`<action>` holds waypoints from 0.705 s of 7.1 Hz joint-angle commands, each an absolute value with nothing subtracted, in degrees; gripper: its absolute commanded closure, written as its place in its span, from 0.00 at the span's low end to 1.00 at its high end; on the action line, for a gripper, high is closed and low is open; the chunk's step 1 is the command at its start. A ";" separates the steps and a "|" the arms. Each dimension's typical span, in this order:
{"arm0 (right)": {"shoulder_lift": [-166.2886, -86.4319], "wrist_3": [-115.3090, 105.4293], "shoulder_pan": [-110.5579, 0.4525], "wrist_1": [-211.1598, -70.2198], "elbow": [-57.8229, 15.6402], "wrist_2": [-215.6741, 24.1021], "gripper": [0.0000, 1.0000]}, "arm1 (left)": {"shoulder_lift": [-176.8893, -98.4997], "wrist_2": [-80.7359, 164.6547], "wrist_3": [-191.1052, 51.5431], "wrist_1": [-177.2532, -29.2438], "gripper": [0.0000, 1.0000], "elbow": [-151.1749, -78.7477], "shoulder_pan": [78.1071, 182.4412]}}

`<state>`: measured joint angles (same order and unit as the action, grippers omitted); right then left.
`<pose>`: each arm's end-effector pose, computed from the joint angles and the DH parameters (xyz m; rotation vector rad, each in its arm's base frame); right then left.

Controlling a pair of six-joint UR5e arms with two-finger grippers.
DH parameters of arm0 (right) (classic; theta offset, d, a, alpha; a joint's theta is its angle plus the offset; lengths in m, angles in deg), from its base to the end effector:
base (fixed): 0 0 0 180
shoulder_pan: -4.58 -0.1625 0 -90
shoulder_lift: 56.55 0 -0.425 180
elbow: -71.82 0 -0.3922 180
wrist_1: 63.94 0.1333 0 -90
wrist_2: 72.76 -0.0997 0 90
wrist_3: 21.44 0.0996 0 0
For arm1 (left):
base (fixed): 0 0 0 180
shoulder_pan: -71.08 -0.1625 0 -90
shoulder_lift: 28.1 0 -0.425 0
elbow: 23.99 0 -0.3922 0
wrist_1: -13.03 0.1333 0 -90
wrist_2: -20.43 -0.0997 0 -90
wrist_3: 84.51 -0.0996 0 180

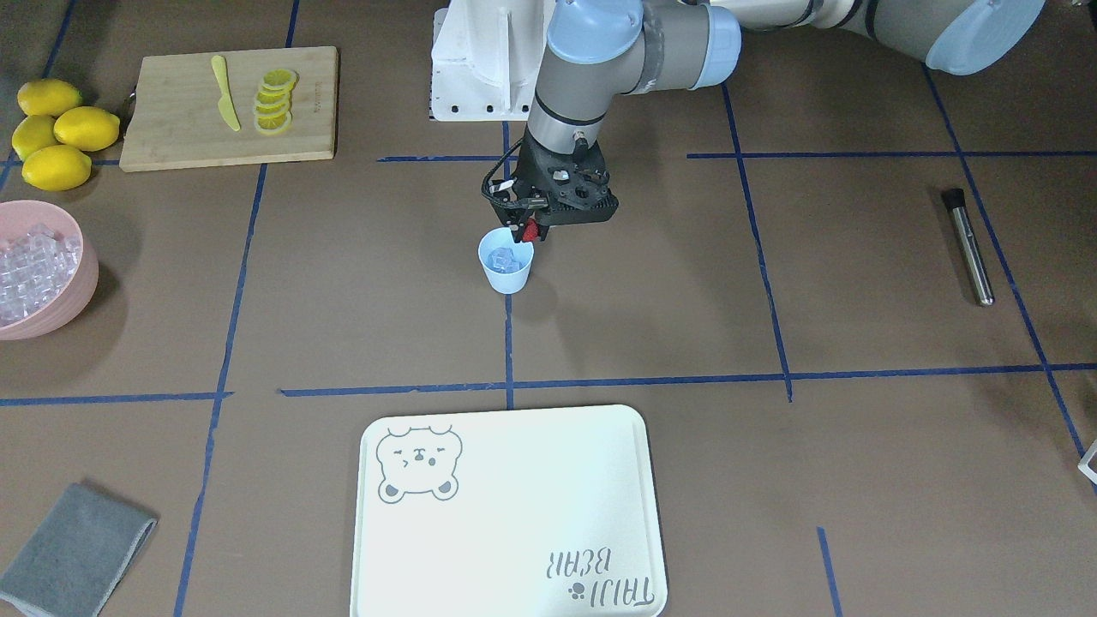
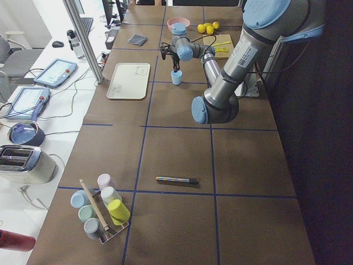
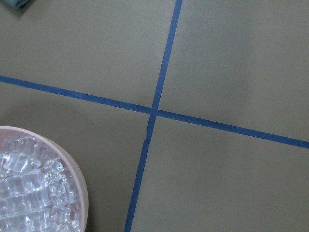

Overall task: Mash ice and strawberries in cup
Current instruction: 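Carry the strawberry with the left gripper over the light-blue cup, then open the left gripper to drop the strawberry into the cup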

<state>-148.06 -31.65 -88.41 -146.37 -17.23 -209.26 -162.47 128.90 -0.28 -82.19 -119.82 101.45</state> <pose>0.0863 -0.4822 0.6636 0.1771 -0.7968 -0.1551 0.5375 -0.4329 0.1365 0.0153 1.0048 -0.2369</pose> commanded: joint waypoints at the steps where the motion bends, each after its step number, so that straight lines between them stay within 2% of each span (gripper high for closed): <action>1: -148.05 -31.64 -88.41 -146.38 -17.31 -209.61 0.01 | -163.45 128.62 -0.22 -82.94 0.99 -118.13 100.61; 5: -148.05 -31.64 -88.41 -146.38 -17.31 -209.70 0.01 | -163.45 128.62 -0.31 -83.03 0.91 -118.12 100.61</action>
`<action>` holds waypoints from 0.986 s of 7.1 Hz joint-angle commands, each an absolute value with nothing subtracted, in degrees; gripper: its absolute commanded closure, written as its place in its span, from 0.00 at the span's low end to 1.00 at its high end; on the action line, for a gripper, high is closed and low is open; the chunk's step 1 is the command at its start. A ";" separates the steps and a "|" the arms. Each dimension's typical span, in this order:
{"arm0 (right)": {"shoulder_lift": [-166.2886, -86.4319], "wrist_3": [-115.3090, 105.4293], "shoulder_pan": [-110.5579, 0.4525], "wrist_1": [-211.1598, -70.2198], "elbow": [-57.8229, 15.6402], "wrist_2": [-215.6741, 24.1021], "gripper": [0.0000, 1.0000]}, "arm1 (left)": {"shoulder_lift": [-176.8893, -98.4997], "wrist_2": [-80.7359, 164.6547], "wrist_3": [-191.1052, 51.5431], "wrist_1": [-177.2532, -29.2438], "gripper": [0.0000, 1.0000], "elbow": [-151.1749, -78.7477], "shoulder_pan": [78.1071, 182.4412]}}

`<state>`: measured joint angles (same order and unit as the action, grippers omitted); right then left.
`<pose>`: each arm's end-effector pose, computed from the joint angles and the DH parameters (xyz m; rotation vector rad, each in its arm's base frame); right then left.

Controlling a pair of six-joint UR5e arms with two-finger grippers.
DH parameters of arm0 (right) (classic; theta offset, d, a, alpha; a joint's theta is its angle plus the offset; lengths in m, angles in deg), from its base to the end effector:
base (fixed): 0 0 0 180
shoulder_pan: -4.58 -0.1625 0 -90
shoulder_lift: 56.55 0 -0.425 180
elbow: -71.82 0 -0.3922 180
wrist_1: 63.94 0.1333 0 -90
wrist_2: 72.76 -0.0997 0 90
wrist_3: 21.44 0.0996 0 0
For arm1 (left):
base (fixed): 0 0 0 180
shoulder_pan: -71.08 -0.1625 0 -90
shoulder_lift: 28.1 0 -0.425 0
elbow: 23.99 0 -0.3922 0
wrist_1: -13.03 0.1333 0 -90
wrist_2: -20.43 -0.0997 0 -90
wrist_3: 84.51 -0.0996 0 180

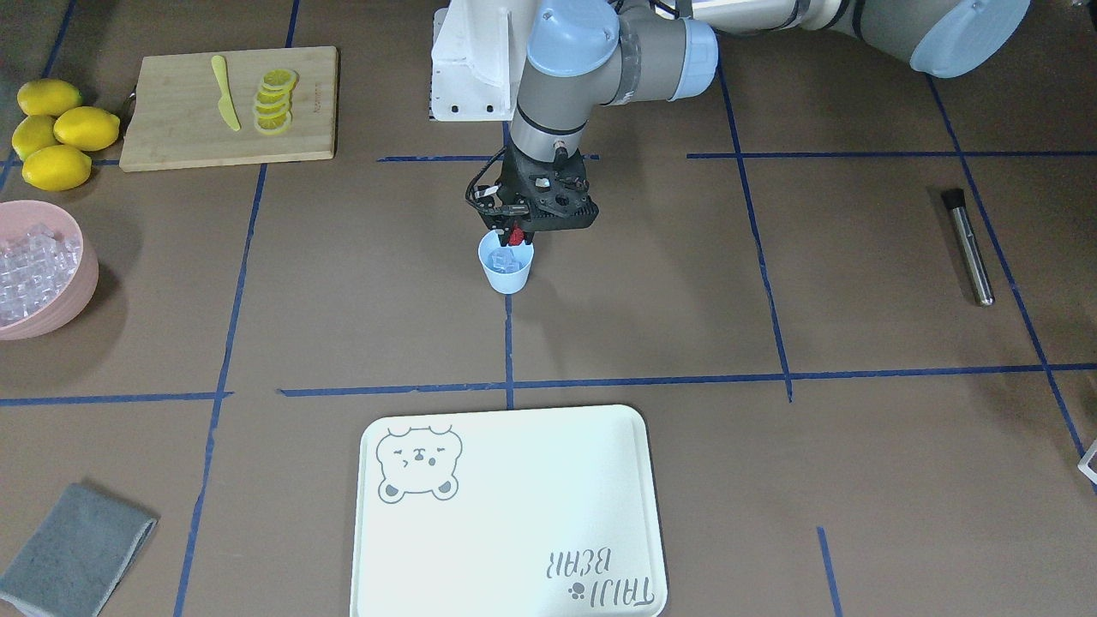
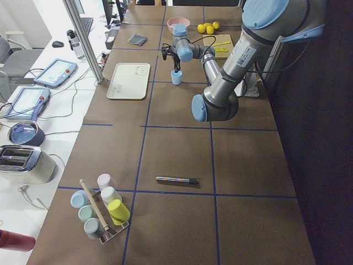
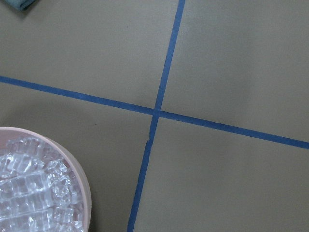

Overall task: Mash ice and strawberries in cup
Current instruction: 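Open the left gripper to drop the strawberry into the cup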

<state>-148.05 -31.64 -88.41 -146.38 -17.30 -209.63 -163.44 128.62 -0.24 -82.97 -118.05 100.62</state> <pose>0.0859 -0.4824 0.6625 0.1788 -0.8031 -0.1556 0.5517 -0.4301 0.1351 0.0119 1.0033 -0.2268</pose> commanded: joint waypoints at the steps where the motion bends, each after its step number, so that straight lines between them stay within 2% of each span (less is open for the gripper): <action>1: -148.05 -31.64 -88.41 -146.38 -17.31 -209.70 0.01 | -163.45 128.62 -0.23 -82.95 0.91 -118.21 100.61; 2: -148.05 -31.64 -88.41 -146.38 -17.31 -209.70 0.01 | -163.45 128.62 -0.22 -83.03 0.89 -118.21 100.61; 3: -148.05 -31.64 -88.41 -146.38 -17.31 -209.70 0.01 | -163.45 128.71 -0.49 -83.56 0.33 -118.21 100.61; 4: -148.05 -31.64 -88.41 -146.38 -17.31 -209.70 0.01 | -163.10 128.62 -0.49 -86.35 0.00 -117.95 100.52; 7: -147.96 -31.55 -88.41 -146.38 -17.39 -209.70 0.01 | -162.93 128.62 -0.49 -86.46 0.00 -117.95 100.52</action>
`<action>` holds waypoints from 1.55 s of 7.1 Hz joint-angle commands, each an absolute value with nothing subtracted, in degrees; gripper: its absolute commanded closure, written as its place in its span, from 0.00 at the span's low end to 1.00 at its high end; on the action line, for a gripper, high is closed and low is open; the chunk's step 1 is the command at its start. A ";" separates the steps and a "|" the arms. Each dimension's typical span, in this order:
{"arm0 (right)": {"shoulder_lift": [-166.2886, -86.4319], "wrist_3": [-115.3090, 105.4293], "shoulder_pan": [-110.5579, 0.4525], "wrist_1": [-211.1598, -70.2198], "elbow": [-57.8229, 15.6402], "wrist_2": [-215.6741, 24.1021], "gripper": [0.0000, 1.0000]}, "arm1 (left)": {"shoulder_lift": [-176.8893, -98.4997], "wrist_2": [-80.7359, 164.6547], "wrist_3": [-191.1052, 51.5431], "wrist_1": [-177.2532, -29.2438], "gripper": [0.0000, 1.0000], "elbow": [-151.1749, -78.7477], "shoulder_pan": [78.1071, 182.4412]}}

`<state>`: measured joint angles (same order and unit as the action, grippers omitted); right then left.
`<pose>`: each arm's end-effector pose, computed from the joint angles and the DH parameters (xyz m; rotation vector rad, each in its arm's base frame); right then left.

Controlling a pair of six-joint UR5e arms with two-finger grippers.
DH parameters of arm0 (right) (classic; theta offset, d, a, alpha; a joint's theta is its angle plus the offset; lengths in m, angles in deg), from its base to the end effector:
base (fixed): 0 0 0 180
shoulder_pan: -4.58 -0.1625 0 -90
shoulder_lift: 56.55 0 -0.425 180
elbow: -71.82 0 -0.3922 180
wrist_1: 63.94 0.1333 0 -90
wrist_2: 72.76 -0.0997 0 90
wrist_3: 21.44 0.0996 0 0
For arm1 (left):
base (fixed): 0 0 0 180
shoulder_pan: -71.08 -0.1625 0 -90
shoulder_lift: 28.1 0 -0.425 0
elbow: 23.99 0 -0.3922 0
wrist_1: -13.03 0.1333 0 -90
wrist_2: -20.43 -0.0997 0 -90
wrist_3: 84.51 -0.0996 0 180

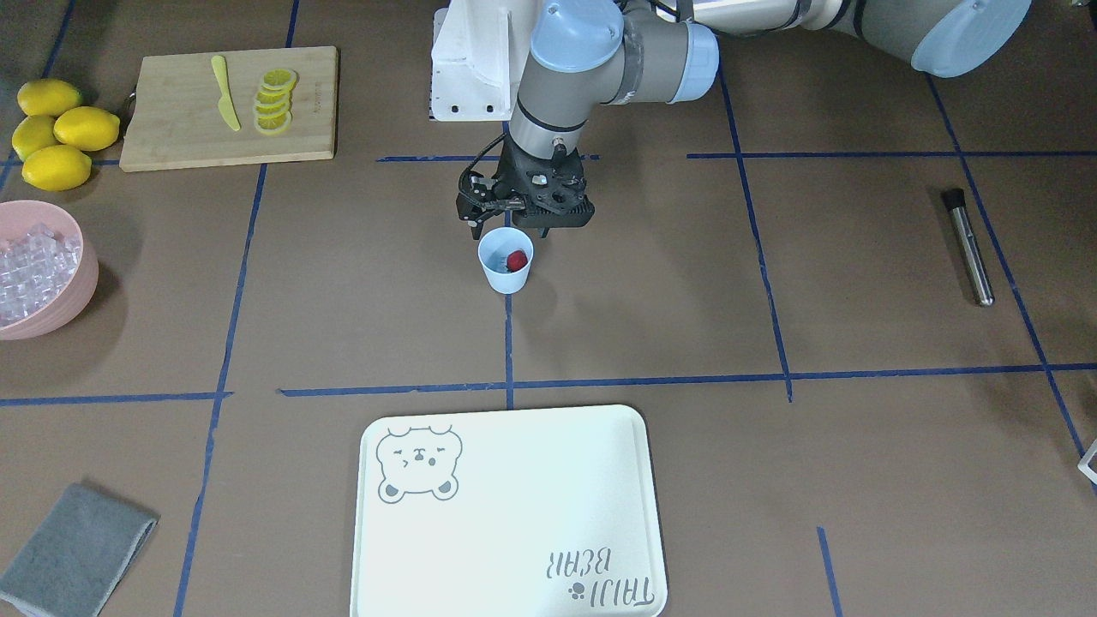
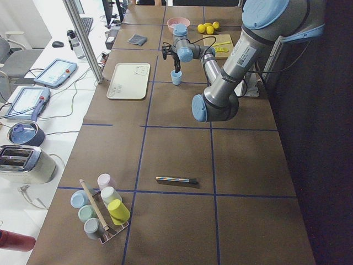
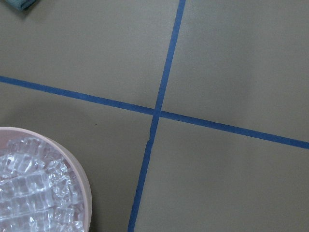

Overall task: Mash ice and strawberries in cup
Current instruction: 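Open the left gripper to drop the strawberry into the cup, then withdraw the left gripper from the cup back toward the table edge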

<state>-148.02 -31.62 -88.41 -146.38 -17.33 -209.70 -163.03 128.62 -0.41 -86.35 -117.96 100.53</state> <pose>0.0858 -0.4827 0.6619 0.1798 -0.8042 -0.1558 0.5514 -0.4287 0.1328 0.0303 1.0495 -0.2112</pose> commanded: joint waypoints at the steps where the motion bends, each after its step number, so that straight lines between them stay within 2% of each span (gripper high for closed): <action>1: -147.96 -31.55 -88.41 -146.38 -17.39 -209.70 0.01 | -162.92 128.62 -0.66 -86.46 0.00 -117.95 100.52; 4: -147.78 -31.81 -88.41 -146.21 -17.83 -209.44 0.01 | -162.40 128.88 -4.16 -85.24 0.00 -118.91 102.97; 6: -147.43 -31.81 -88.32 -146.30 -17.83 -208.73 0.01 | -158.99 131.32 -11.08 -79.65 0.00 -121.35 106.91; 9: -147.34 -31.20 -88.23 -146.30 -18.10 -208.82 0.01 | -147.24 140.72 -27.06 -75.39 0.00 -129.17 117.36; 11: -147.34 -31.11 -88.06 -146.21 -18.10 -209.34 0.01 | -138.09 146.27 -38.49 -75.39 0.00 -130.87 124.83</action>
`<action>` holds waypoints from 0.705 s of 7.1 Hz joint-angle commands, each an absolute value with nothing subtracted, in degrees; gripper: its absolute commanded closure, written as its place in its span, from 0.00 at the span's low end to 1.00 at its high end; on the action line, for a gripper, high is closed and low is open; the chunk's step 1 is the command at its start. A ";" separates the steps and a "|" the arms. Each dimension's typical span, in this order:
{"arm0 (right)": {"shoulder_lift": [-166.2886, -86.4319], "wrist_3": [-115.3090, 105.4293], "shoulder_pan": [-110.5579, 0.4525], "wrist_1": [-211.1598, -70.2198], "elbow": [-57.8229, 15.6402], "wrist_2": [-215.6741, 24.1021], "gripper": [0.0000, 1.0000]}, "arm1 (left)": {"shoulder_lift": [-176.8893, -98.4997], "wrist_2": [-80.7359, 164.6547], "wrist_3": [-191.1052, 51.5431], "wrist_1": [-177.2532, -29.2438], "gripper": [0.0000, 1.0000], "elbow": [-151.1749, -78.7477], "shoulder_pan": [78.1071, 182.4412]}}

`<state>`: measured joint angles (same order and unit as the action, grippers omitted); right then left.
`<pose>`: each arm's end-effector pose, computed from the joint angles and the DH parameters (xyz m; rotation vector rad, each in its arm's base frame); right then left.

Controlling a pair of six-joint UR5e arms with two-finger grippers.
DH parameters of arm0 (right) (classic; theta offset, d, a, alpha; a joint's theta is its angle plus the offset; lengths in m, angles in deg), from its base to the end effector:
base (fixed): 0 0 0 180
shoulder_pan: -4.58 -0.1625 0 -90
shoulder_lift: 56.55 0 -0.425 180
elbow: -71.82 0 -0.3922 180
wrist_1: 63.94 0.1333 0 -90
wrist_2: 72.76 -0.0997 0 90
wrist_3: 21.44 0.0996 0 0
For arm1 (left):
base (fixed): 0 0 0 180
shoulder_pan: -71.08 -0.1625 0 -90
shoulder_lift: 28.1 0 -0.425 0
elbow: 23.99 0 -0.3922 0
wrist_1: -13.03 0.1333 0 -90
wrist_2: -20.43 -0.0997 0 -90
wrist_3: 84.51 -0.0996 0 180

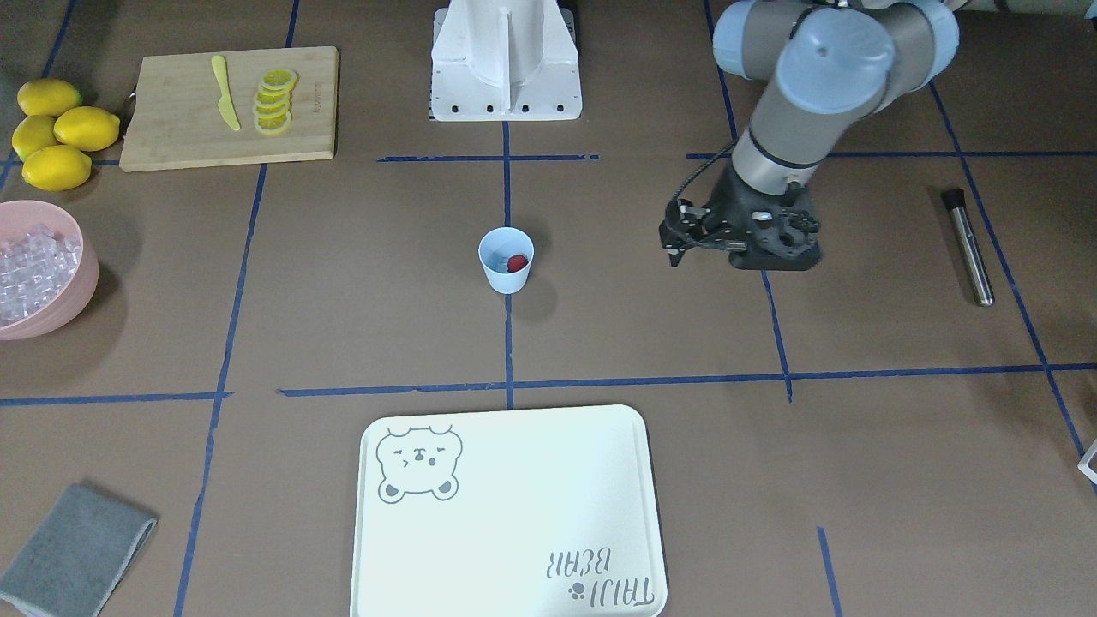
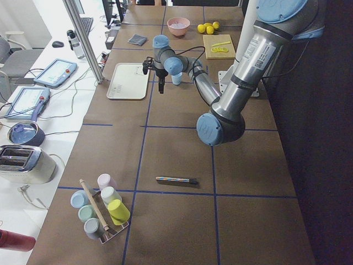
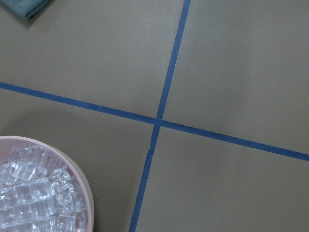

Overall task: Mash ice and strawberries in cup
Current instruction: 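Withdraw the left gripper from the cup back toward the table edge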

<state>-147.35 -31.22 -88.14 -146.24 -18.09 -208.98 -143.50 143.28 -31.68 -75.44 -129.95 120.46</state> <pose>0.0847 -0.4899 0.6502 0.1996 -0.7896 -0.1643 0.3349 -0.5122 0.2877 0.0628 0.8673 -0.0003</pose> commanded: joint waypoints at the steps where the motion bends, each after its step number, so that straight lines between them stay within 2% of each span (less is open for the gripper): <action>1: -147.34 -31.02 -88.06 -146.21 -18.10 -209.43 0.01 | -133.18 146.46 -45.94 -75.56 0.00 -130.87 128.09; 3: -147.43 -30.93 -88.06 -146.21 -18.01 -209.43 0.01 | -123.68 146.46 -58.35 -76.44 0.00 -130.69 136.78; 5: -147.43 -30.50 -88.06 -146.21 -18.01 -209.43 0.01 | -117.69 146.46 -59.20 -88.93 0.00 -125.98 138.66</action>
<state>-147.42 -30.84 -88.06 -146.21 -18.02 -209.43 -121.82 146.45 -58.15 -81.23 -128.92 137.26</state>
